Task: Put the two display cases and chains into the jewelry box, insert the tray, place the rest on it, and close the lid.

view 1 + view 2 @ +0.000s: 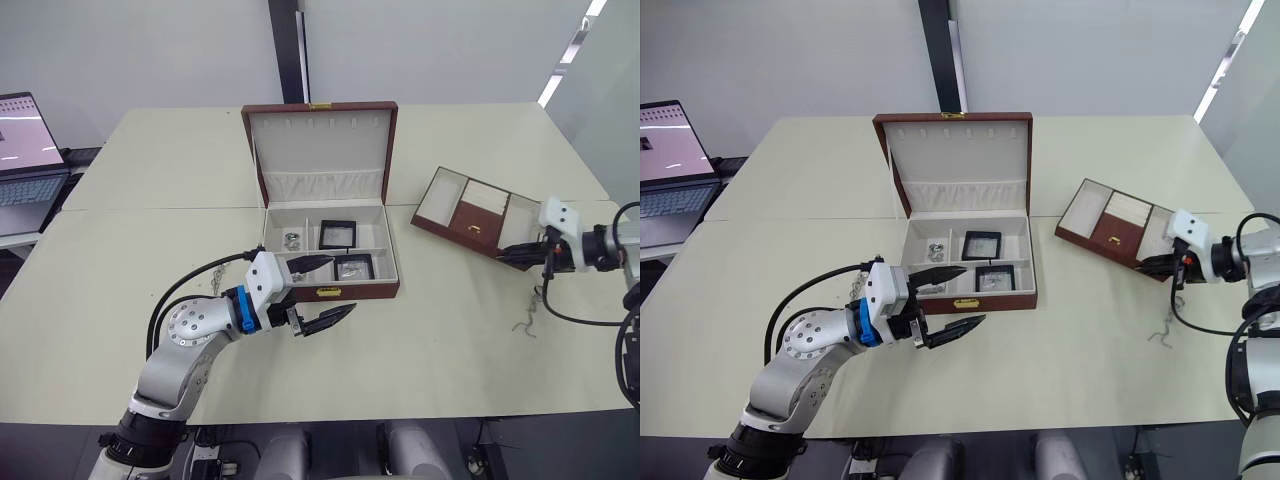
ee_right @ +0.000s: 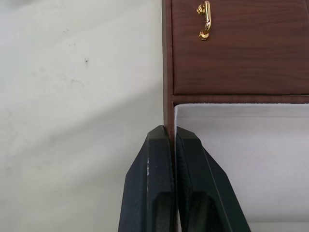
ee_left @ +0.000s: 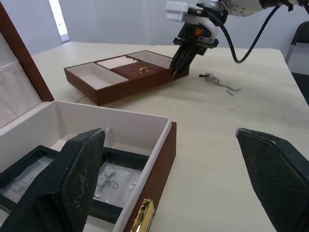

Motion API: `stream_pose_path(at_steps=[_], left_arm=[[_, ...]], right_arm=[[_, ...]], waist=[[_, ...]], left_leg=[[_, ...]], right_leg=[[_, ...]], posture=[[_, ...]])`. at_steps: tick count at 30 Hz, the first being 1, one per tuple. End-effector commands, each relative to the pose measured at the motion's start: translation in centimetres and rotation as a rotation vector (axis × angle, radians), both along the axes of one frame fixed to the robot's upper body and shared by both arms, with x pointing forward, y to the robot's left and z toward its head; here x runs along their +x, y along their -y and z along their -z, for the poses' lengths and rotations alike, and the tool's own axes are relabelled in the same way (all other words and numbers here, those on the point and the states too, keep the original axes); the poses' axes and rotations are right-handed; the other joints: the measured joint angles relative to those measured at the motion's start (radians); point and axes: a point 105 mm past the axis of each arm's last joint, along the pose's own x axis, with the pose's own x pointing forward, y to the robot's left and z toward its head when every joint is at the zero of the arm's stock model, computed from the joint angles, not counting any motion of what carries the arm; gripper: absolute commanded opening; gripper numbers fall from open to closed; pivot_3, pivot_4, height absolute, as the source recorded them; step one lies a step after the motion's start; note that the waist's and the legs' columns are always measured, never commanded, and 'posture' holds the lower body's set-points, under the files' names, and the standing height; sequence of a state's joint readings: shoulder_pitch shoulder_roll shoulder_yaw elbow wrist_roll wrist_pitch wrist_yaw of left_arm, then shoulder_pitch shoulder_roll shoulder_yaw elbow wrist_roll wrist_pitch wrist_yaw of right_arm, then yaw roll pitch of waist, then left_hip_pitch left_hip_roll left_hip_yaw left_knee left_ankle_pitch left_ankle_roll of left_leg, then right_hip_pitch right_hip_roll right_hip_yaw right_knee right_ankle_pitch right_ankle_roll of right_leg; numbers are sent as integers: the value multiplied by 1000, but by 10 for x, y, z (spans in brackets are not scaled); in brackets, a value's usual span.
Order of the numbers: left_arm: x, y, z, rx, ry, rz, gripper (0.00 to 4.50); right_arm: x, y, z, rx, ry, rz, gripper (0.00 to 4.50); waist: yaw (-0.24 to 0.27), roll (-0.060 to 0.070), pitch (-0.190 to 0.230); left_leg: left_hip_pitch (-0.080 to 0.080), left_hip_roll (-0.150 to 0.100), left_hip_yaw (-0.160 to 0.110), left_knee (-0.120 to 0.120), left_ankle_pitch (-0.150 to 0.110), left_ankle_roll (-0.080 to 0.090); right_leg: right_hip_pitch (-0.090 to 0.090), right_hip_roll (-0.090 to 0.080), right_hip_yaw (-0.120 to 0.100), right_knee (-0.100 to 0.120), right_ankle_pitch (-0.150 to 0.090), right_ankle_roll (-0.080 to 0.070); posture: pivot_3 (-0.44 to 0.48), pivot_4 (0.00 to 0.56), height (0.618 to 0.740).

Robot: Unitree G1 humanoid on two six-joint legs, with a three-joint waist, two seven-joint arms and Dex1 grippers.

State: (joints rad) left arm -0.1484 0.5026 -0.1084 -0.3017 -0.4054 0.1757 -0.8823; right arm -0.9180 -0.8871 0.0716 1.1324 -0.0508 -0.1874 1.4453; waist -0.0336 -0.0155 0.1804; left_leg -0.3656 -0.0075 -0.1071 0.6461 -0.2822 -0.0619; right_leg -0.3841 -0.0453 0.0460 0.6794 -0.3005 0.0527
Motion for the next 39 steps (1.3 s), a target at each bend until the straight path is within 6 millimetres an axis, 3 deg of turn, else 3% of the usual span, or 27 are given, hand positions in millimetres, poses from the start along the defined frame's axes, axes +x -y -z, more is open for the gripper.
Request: stream_pose_path(at_steps=[1,4,8,12,19,26,30,35,39], left_arm=[[-1,-12,-5,-16,41,-63,4500],[-5,-23,-2,-17,42,-114,4500],[-6,-34,-3,-32,45,-165,4500],[-3,-43,-5,-61,41,-223,4500],[-10,-54,-6,-73,47,-311,4500],[-24,-74,-1,-99,2,-420,4500],[-27,-83,1,-114,-8,-476,4500],[-41,-95,10,-127,-39,-559,4500],[-46,-103,10,-131,-34,-617,4500]], right_arm=[[-9,11,-26,1,66,-13,12],[-31,18,-30,-29,45,-32,12],[-59,8,-35,-42,16,-70,12],[-84,-24,-40,-30,-13,-153,12],[-110,-85,-58,46,-29,-327,12],[-103,-126,-63,58,14,-440,12],[-97,-137,-58,32,17,-468,12],[-66,-168,-49,-40,33,-462,12],[-57,-190,-47,-40,13,-480,12]], waist=[[1,0,0],[3,0,0],[5,3,0],[-2,5,0],[1,4,0],[1,2,1],[4,2,1],[-1,1,2],[4,0,2]], left_leg=[[0,0,0,0,0,0],[0,0,0,0,0,0],[-1,1,-1,0,0,0],[1,0,0,0,0,0],[0,1,-1,0,0,0],[0,0,-1,1,0,0],[0,1,-2,0,0,0],[1,1,0,0,0,0],[-1,1,-2,0,0,0]], right_leg=[[0,0,0,0,0,0],[0,0,0,0,0,0],[0,-1,0,0,0,0],[1,0,0,1,0,0],[1,1,0,0,0,0],[1,1,-1,-1,0,0],[1,2,-2,-1,0,0],[0,0,-1,-1,0,0],[0,1,-2,-1,0,0]], posture=[[0,150,740],[0,150,740],[0,150,740],[0,150,740],[0,150,740],[0,150,740],[0,150,740],[0,150,740],[0,150,740]])
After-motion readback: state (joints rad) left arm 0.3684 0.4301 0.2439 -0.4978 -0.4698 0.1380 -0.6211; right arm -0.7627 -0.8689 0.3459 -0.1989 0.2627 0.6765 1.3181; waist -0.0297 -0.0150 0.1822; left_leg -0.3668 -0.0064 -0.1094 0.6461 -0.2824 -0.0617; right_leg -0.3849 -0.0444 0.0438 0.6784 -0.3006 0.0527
